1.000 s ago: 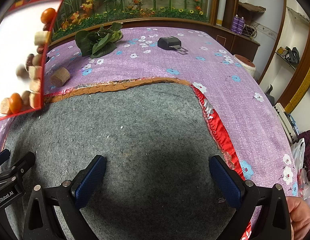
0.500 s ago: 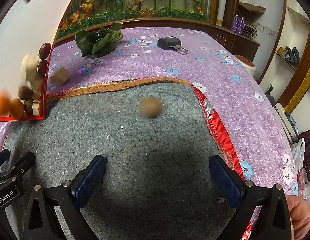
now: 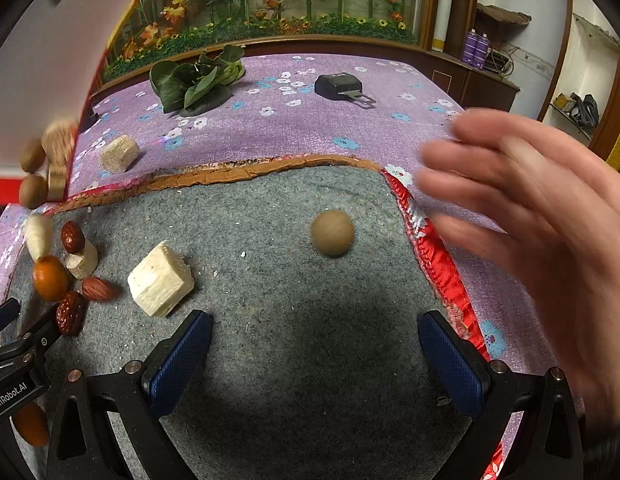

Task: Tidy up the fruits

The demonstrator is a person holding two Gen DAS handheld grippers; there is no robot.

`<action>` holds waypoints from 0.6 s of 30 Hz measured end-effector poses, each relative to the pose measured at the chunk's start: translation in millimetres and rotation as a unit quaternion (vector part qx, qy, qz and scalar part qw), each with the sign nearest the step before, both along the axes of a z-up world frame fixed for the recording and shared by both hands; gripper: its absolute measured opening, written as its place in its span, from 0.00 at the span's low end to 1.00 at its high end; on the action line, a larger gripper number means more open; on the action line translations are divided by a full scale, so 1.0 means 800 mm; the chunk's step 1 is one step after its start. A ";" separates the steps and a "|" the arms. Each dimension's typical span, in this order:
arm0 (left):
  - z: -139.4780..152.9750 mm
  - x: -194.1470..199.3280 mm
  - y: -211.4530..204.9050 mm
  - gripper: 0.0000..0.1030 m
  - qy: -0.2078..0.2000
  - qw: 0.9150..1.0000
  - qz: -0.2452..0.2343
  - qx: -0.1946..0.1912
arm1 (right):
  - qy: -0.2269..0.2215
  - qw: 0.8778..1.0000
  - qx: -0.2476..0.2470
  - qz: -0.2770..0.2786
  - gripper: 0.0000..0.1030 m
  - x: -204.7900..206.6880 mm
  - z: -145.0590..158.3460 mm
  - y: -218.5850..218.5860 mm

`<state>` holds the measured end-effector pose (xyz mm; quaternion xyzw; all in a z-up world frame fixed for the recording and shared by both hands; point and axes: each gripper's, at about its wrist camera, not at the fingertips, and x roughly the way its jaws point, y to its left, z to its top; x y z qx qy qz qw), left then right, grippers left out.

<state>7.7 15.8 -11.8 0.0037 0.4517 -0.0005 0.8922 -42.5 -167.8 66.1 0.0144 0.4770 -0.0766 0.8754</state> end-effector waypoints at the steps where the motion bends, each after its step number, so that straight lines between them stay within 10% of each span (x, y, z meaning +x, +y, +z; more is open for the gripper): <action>1: 0.000 0.000 -0.001 1.00 0.000 1.000 0.000 0.000 | 0.000 1.000 0.000 0.000 1.00 0.000 0.000 0.000; 18: -0.002 -0.002 -0.004 1.00 0.001 1.000 0.000 -0.002 | 0.000 1.000 0.001 0.000 1.00 0.000 0.001 0.000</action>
